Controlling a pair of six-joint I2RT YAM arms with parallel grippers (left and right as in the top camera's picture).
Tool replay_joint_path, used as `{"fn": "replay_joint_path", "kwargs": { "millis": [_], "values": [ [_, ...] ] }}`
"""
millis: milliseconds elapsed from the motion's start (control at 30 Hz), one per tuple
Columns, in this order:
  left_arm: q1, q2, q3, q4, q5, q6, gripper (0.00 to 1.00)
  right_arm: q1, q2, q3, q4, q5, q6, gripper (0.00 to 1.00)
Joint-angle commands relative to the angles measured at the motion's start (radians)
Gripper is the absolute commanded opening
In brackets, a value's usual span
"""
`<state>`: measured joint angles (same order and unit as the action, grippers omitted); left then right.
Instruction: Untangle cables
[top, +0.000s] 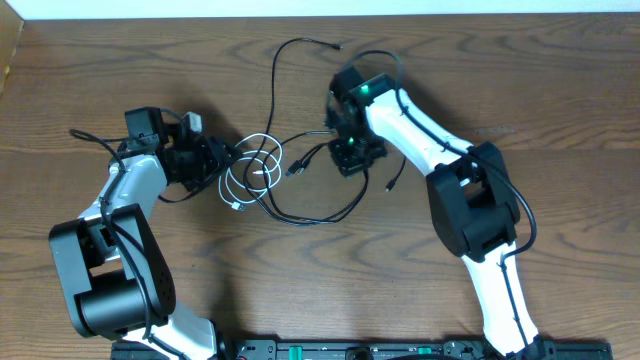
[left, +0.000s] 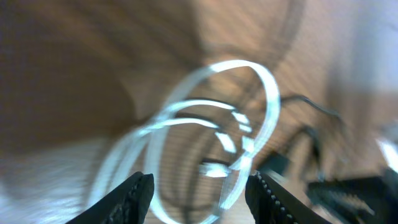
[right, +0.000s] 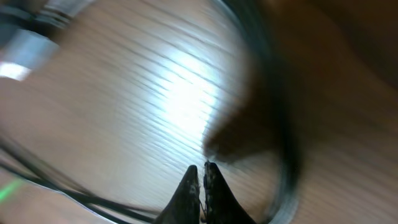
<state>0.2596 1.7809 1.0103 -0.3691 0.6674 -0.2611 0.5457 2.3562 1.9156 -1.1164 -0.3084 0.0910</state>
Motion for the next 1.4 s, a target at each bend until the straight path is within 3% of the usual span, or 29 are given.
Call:
{"fn": "replay_joint_path", "kwargs": {
  "millis": [0,533,1033,1100,1167,1200,1367],
  "values": [
    [0.004,-0.017,0.014,-0.024,-0.225,-0.117,0.54,0.058,-0.041,0.019,0.047,-0.133,-0.044,0.06],
    [0.004,-0.017,0.014,-0.026,-0.235,-0.119,0.55,0.246,0.022,0.003,0.164,0.057,-0.005,0.14],
    [0.004,-0.017,0.014,-0.027,-0.235,-0.119,0.55,0.243,0.073,0.000,0.137,0.299,0.074,0.20],
    [0.004,-0.017,0.014,-0.027,-0.235,-0.119,0.55,0.240,0.073,0.000,0.137,0.299,0.081,0.29],
    [0.004,-0.017,0.014,-0.027,-0.235,-0.119,0.55,0.240,0.073,0.000,0.137,0.293,0.080,0.50],
    [0.004,-0.017,0.014,-0.027,-0.235,-0.119,0.55,0.240,0.073,0.000,0.137,0.286,0.080,0.53],
    [0.004,-0.017,0.014,-0.027,-0.235,-0.119,0.55,0.240,0.052,0.022,0.116,0.254,0.080,0.43]
  ]
}}
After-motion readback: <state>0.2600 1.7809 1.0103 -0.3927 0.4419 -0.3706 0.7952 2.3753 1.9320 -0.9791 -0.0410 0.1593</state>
